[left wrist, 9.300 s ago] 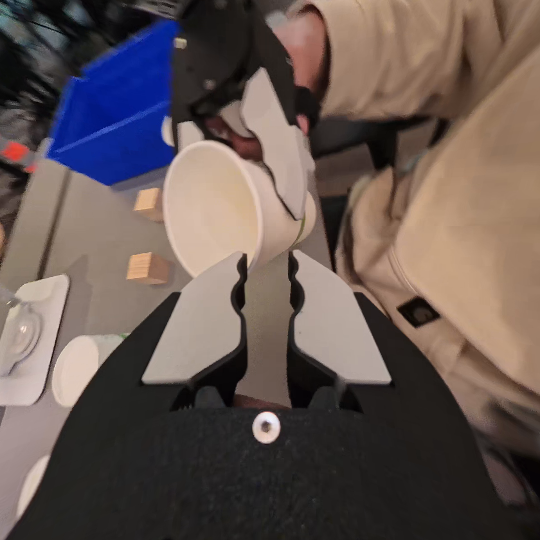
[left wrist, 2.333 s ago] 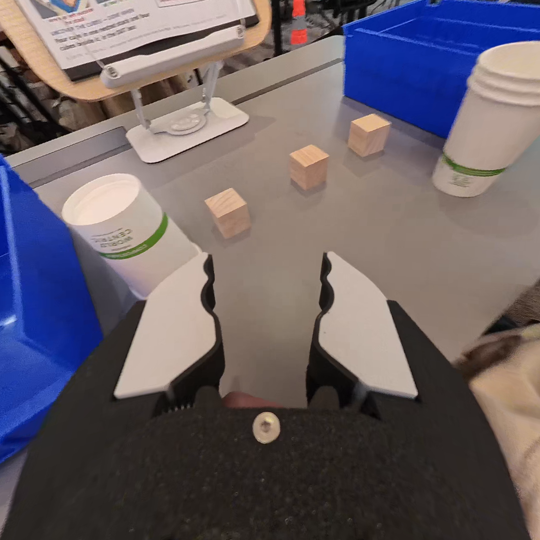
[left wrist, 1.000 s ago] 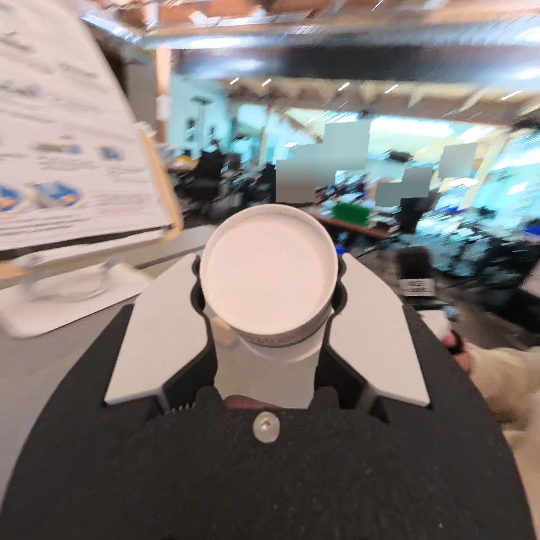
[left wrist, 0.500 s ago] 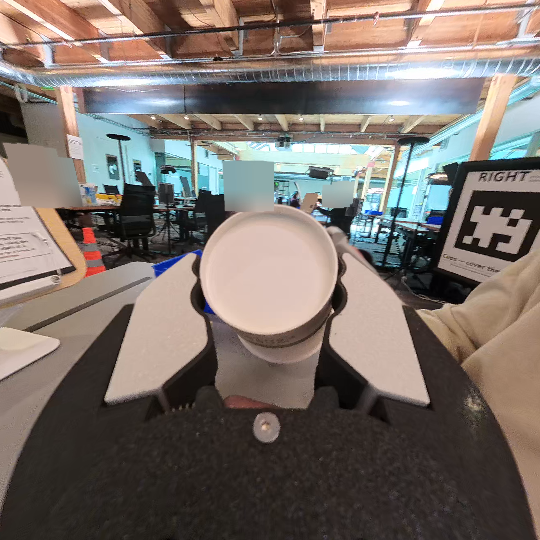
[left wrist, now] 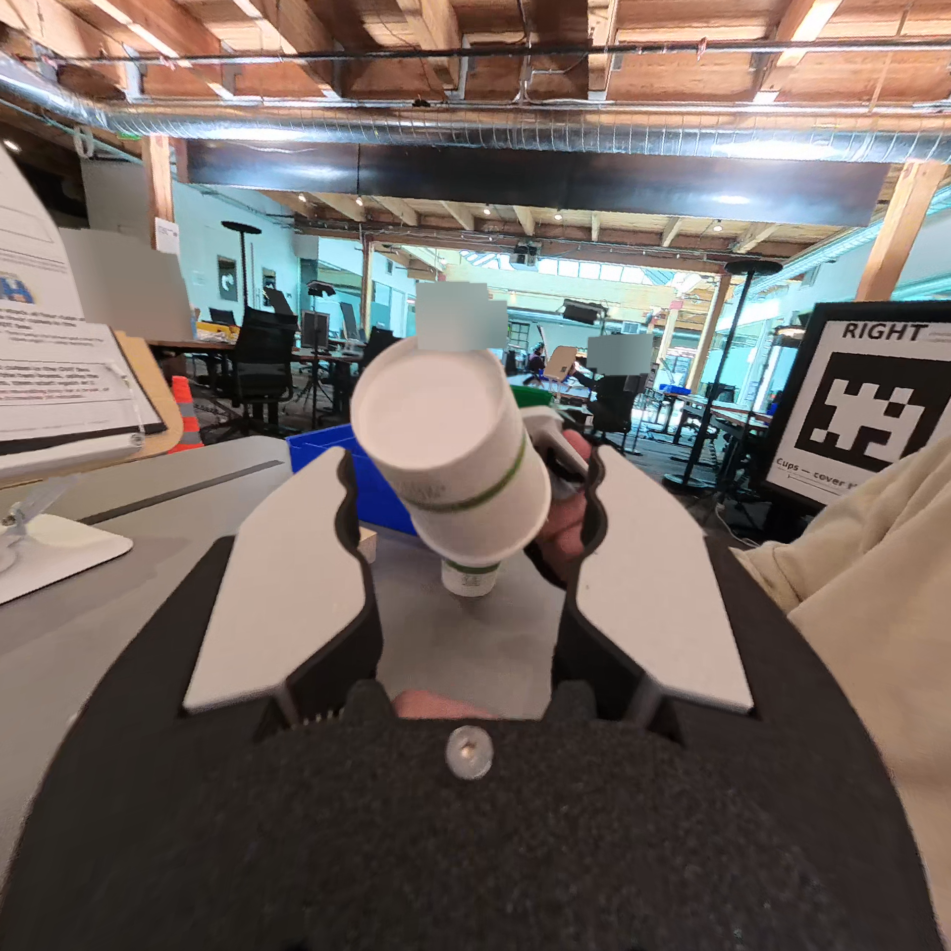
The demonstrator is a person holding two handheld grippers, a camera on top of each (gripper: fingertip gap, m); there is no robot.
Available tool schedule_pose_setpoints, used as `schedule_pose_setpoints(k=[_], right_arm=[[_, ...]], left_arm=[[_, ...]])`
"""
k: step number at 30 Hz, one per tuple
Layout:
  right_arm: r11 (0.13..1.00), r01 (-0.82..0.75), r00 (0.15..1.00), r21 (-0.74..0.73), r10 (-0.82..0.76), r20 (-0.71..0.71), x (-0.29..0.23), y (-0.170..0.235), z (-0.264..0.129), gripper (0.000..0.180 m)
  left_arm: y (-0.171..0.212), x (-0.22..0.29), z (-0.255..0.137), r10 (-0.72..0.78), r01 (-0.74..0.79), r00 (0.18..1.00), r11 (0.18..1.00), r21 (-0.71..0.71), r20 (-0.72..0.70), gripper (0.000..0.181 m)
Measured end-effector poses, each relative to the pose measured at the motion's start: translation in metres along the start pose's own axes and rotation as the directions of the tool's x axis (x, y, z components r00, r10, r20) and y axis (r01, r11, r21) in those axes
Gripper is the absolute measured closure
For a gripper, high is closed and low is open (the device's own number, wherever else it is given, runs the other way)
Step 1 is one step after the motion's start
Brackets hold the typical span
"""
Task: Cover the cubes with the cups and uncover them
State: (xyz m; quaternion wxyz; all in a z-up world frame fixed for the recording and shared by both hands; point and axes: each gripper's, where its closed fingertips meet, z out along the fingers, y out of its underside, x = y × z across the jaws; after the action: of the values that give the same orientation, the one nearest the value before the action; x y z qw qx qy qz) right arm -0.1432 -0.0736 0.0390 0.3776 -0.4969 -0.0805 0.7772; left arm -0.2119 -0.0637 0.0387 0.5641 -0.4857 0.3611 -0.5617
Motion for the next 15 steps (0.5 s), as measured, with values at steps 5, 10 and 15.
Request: schedule_pose_setpoints(k=[5,10,15], right_arm=[[0.96,0.276,0.937,-0.052,-0.281,-0.207,0.012,-0.013,-0.013,0.176],[0.893,0.419,0.848,-0.163,-0.449,-0.282,0.013,-0.015,-0.015,0.176],[0.592,0.438,0.631,-0.676,-0.739,-0.238,-0.028,-0.029,-0.055,0.176]], left_arm=[[0.053,-0.055,-0.039,0.034,0.066,0.895,0.976,-0.207,0.445,0.113],[0.092,-0.067,-0.05,0.124,0.124,0.798,0.924,-0.363,0.589,0.109],[0.091,-0.056,-0.043,0.278,-0.004,0.79,0.894,-0.449,0.546,0.112]])
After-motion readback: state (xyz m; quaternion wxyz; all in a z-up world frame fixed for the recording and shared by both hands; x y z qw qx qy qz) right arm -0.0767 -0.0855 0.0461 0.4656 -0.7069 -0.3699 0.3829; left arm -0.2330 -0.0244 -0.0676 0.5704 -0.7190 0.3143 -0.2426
